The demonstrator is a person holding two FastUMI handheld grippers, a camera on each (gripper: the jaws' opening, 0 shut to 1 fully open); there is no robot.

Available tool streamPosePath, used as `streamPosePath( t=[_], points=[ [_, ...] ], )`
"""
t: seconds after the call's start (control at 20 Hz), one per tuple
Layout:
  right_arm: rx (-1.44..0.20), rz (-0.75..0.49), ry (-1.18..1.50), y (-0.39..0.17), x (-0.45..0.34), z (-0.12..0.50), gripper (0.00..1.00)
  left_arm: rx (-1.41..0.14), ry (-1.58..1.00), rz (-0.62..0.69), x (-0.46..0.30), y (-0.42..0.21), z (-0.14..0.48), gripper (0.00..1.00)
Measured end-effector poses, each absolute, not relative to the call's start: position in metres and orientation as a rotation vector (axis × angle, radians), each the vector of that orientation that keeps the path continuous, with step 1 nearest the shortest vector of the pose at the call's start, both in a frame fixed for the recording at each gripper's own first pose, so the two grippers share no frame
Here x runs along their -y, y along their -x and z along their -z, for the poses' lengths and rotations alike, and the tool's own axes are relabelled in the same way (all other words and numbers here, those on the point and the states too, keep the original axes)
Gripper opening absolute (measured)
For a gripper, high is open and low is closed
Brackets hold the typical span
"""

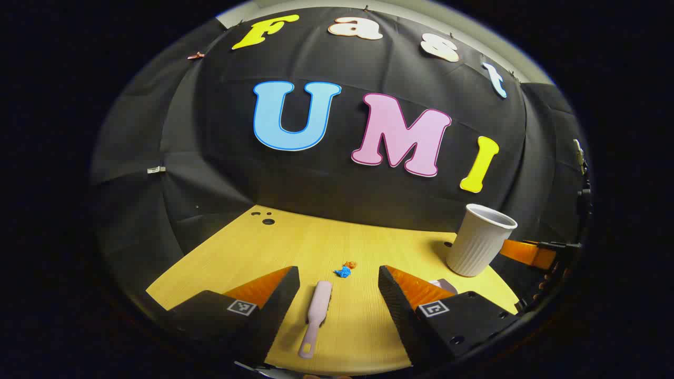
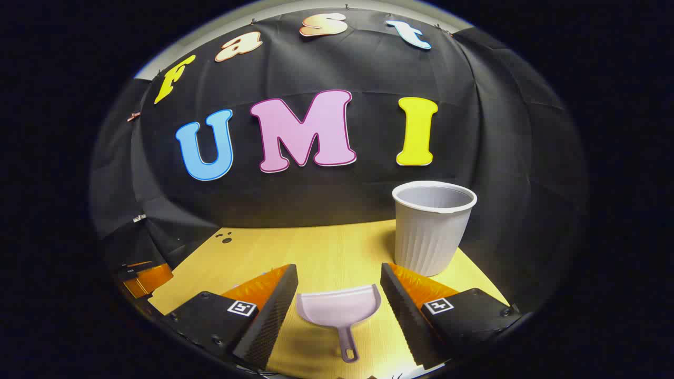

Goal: Pick up the small broom and dustpan from the desktop, sweep the trash into the dustpan with the broom, and then empty the trash into the garbage bin.

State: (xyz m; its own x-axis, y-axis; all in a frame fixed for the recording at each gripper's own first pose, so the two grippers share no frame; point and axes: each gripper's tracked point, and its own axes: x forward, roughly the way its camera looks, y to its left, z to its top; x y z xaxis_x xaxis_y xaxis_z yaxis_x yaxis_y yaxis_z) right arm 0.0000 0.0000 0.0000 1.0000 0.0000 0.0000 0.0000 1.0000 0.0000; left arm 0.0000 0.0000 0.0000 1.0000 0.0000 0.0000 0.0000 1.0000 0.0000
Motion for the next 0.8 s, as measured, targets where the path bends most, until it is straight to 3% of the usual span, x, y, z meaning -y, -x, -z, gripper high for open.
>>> streamPosePath(
  t=[0.15,0.8],
  points=[
    [-0.036,0.031,0.031,-0.008,0.010,0.005,0.99,-0.011,-0.011,0.000,-0.002,-0.006,0.005,0.95],
    [-0.241,-0.057,0.065,-0.028,-0.007,0.060,0.98,-0.148,-0.060,-0.051,-0.025,-0.026,0.039,0.95]
  ],
)
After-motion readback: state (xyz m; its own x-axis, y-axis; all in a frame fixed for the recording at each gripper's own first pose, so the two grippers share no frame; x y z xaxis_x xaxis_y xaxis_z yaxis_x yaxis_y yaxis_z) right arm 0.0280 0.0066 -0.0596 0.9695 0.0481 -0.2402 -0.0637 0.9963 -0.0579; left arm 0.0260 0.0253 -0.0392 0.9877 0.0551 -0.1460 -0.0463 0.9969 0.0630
